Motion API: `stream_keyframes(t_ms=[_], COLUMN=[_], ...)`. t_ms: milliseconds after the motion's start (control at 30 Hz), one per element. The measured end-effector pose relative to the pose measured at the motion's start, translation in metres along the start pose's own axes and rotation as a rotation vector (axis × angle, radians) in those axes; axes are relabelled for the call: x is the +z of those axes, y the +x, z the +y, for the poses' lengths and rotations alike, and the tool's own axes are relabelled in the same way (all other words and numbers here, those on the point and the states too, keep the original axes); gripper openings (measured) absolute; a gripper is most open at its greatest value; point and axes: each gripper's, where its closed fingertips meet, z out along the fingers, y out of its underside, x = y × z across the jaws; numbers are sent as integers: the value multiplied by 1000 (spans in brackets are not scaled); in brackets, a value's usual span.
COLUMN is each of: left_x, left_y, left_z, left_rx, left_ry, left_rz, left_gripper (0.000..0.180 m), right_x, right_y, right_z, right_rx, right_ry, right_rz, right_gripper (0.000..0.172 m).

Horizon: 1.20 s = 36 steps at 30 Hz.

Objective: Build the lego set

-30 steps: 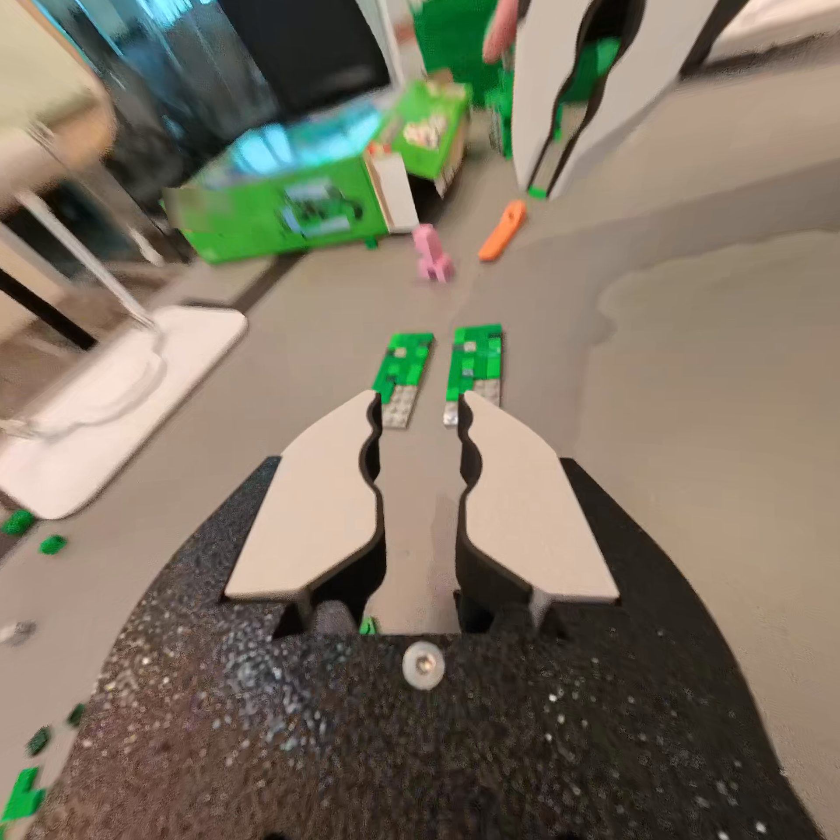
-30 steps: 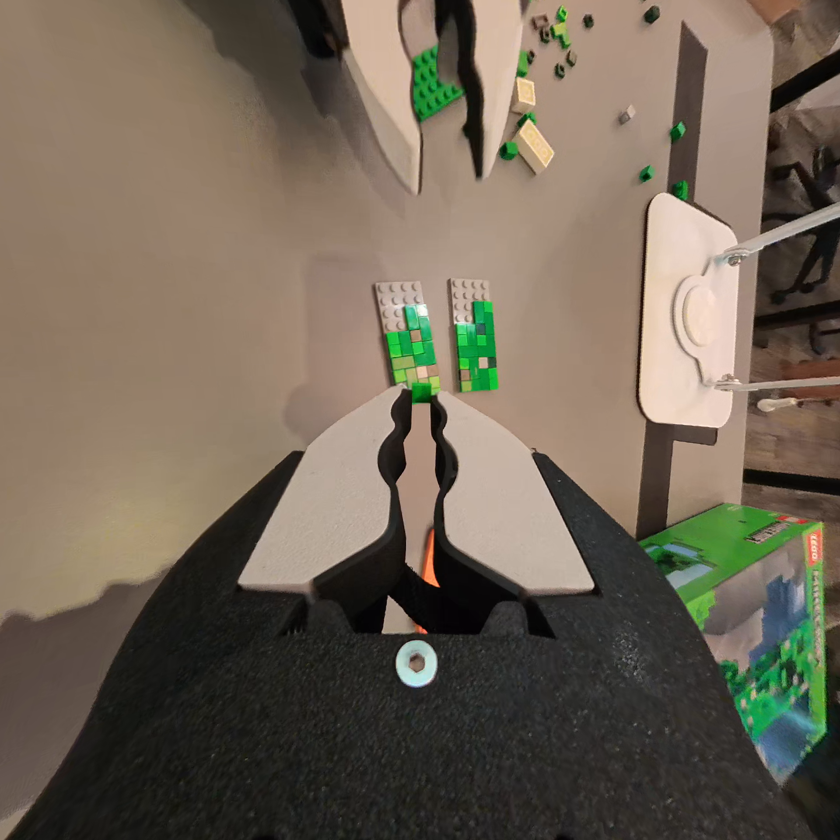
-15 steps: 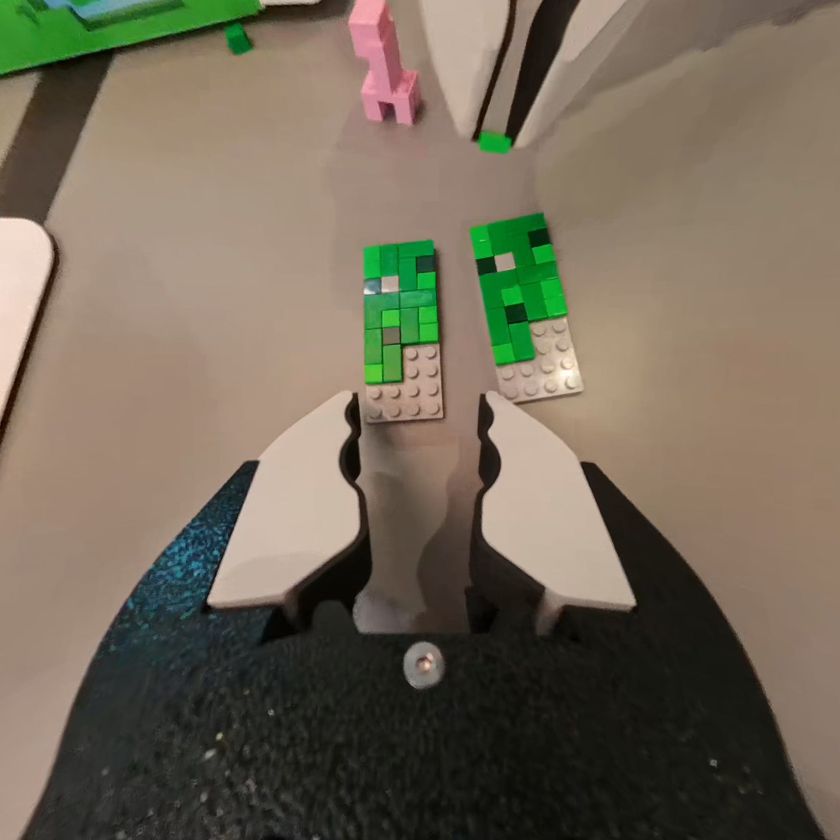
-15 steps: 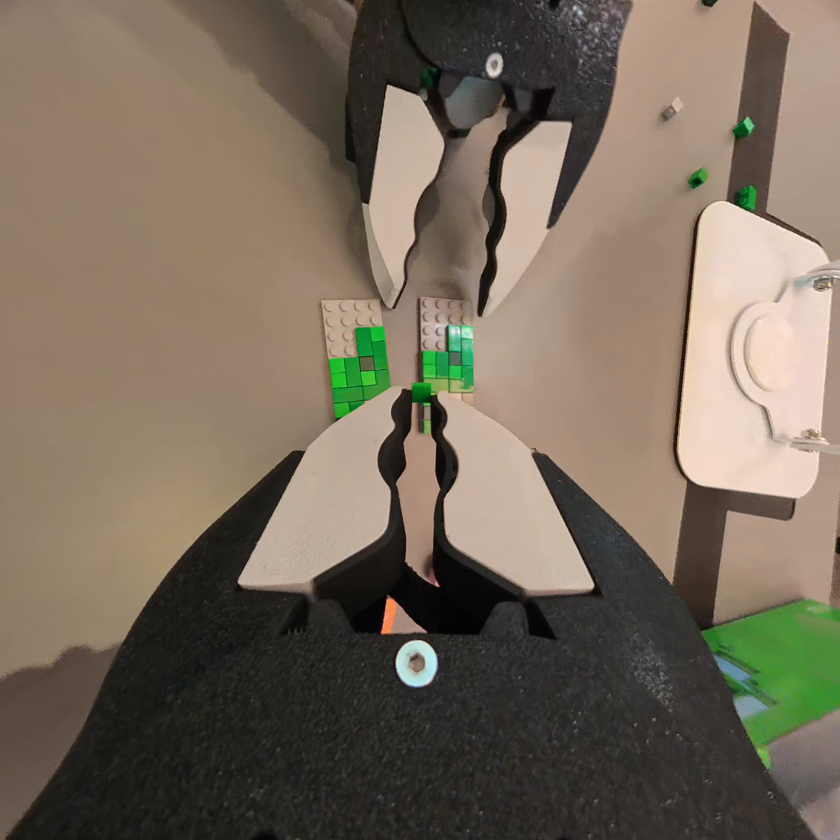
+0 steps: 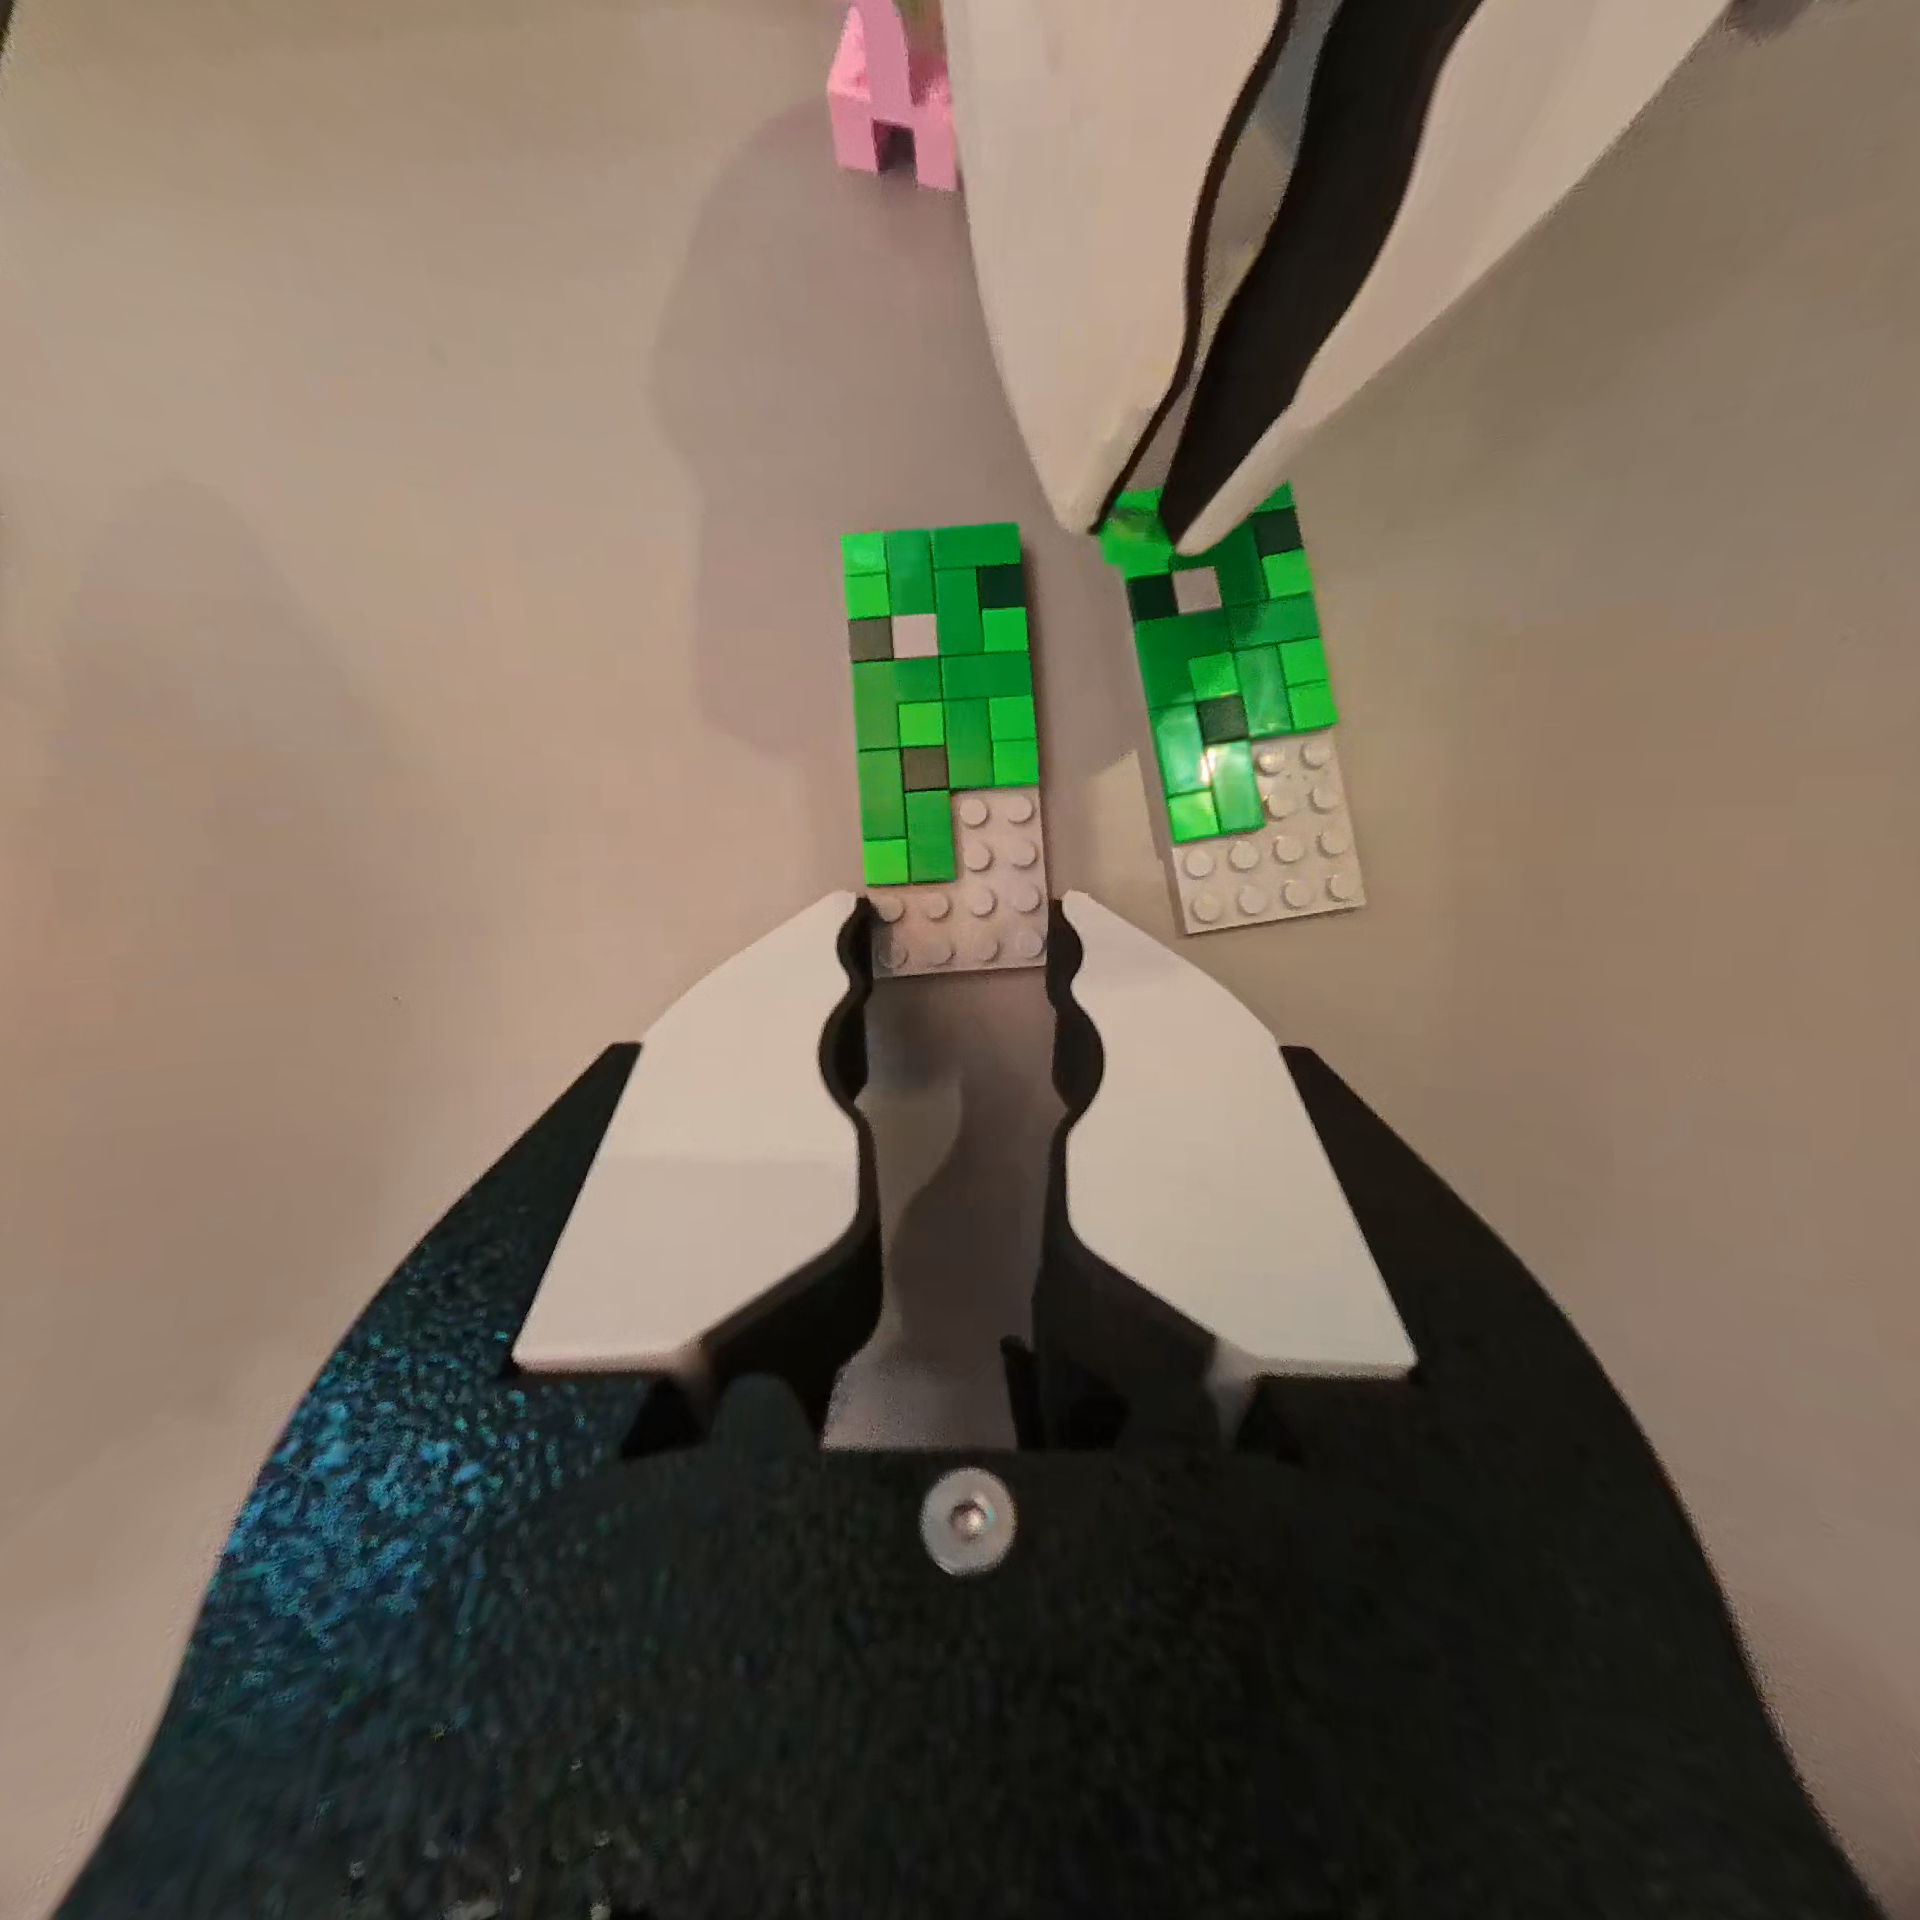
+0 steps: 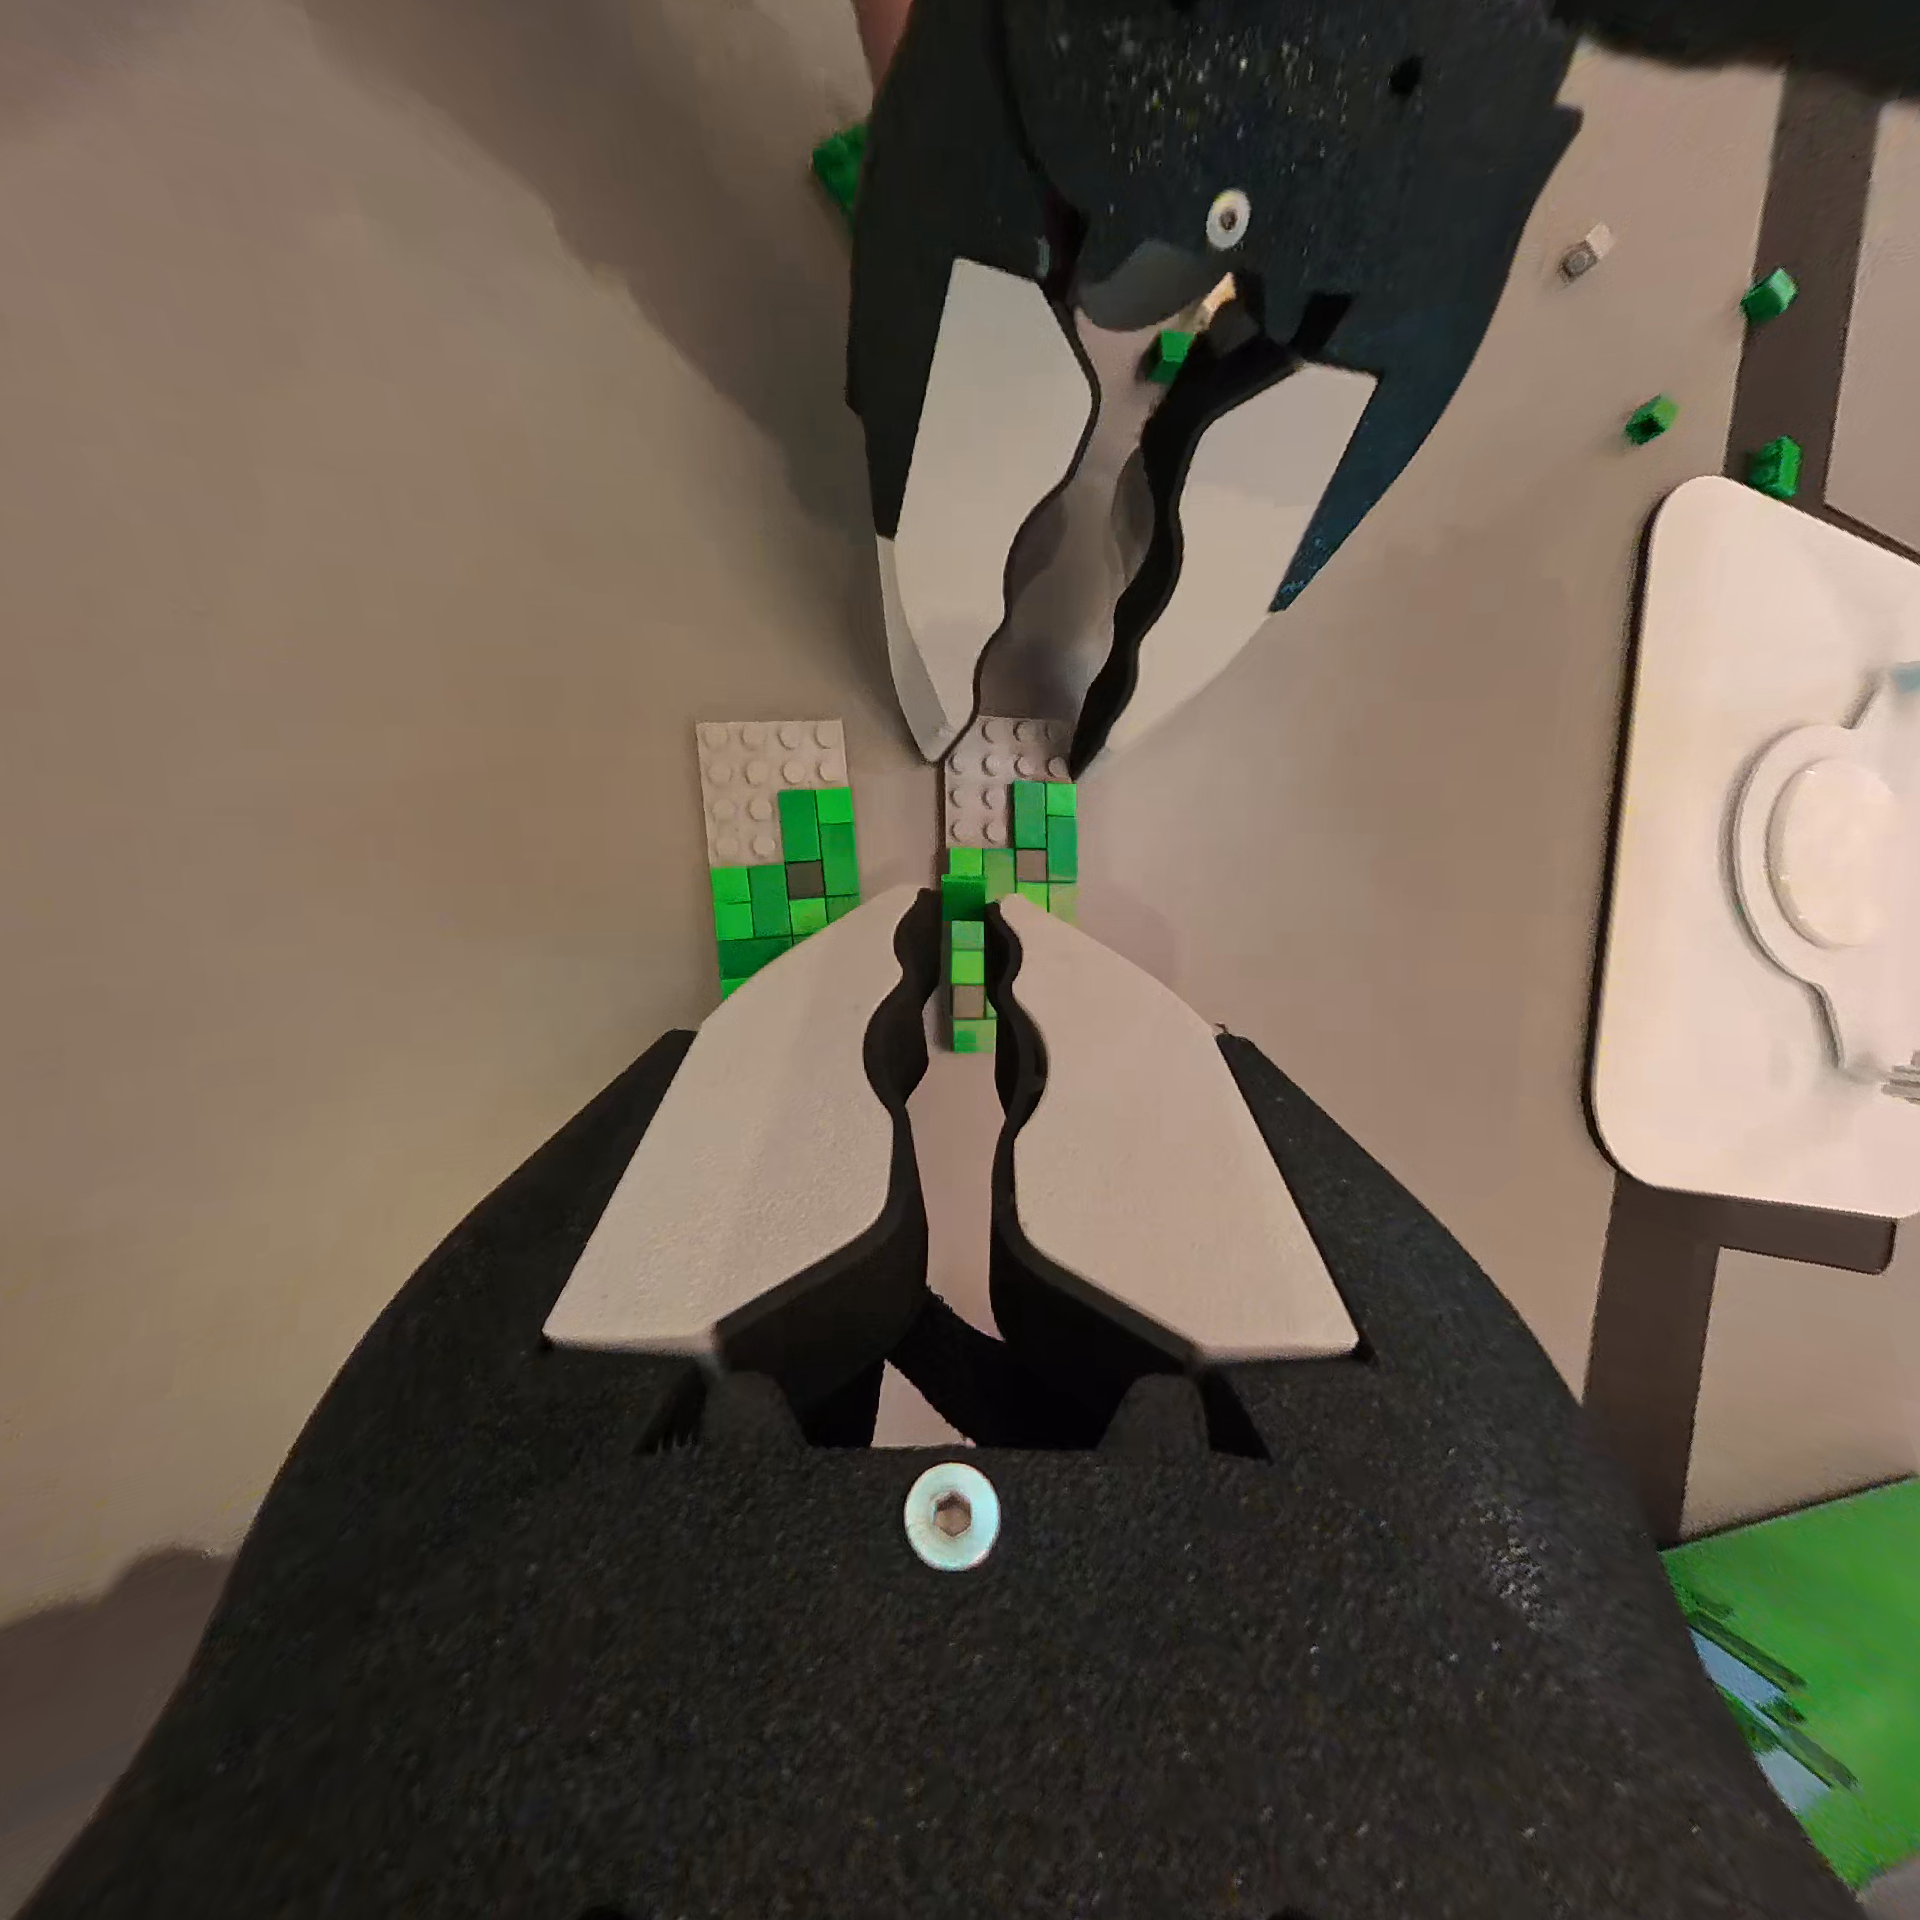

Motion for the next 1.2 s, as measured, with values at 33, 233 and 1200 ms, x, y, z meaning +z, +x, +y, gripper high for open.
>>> stream_keyframes(t_ms=[33,233,1200], left_x=[0,-5,-32], left_y=[0,12,15], left_z=[0,4,-5], left_rx=[-13,-84,-253], left_ry=[28,130,280], left_rz=[-11,-47,-46], left_gripper=[32,31,31], right_x=[3,20,18], right_y=[-1,-7,-5], right_z=[0,-7,-27], right_rx=[-3,-20,-187], right_ry=[-3,8,-11], right_rz=[-1,-14,337], right_gripper=[7,7,28])
